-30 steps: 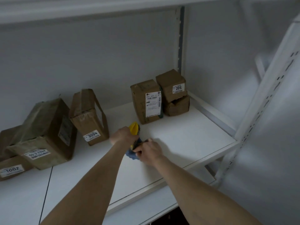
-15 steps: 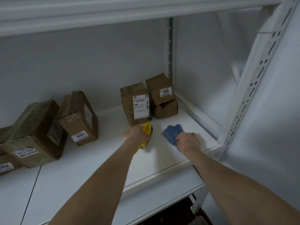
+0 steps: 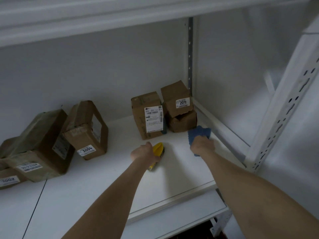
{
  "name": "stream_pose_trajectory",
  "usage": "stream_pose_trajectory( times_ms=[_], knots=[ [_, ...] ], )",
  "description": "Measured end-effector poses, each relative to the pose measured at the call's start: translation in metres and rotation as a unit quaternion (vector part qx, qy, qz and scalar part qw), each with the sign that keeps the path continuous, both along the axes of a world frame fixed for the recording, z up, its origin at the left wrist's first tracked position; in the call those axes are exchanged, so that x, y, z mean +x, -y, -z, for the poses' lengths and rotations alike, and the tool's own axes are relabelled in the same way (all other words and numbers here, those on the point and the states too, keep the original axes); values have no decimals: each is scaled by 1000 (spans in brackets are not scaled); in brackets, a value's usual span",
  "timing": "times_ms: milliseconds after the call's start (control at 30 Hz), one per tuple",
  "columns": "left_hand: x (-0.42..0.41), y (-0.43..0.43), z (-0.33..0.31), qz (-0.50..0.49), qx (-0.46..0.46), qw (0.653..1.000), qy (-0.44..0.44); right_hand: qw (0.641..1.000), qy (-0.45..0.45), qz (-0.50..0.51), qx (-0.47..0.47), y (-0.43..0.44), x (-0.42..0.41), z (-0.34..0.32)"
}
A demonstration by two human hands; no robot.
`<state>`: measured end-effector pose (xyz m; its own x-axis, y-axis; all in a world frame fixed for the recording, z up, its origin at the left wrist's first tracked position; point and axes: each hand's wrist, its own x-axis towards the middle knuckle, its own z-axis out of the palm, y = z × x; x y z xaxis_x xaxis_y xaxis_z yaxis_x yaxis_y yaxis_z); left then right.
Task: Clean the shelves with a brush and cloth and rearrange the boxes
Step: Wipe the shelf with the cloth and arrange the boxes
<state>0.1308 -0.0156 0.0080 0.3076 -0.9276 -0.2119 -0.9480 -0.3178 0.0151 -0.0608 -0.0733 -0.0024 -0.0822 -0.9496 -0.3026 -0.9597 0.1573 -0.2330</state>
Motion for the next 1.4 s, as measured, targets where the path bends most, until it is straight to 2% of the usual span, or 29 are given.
stream_pose_trajectory(
  times_ms=[100,267,400,500,600,800,967,1100,1400],
  knots=[
    [6,1,-4,-27,-2,1000,-13,999,53,6,-5,-13,24,9],
    [-9,8,-12,-57,-23,997,-48,994,92,-51,-31,-37,48,14],
    [-42,17,-22,-25,-29,996,-75,998,57,13,-33,-41,16,9],
    [-74,23,-23,-3,-28,992,-123,998,36,53,8,-34,-21,1],
    [-103,29,-19,17,-32,985,-168,995,51,81,39,-30,-43,1],
    [-134,43,-5,19,-4,969,-246,981,86,166,-43,-28,-59,-2],
    [-132,48,-13,29,17,960,-279,976,93,169,-103,-29,-69,-9],
    [-126,46,-28,13,51,949,-312,955,138,195,-175,-31,-73,-18],
    [-150,24,-35,-37,47,898,-436,915,240,148,-288,-32,-57,-50]
  ],
)
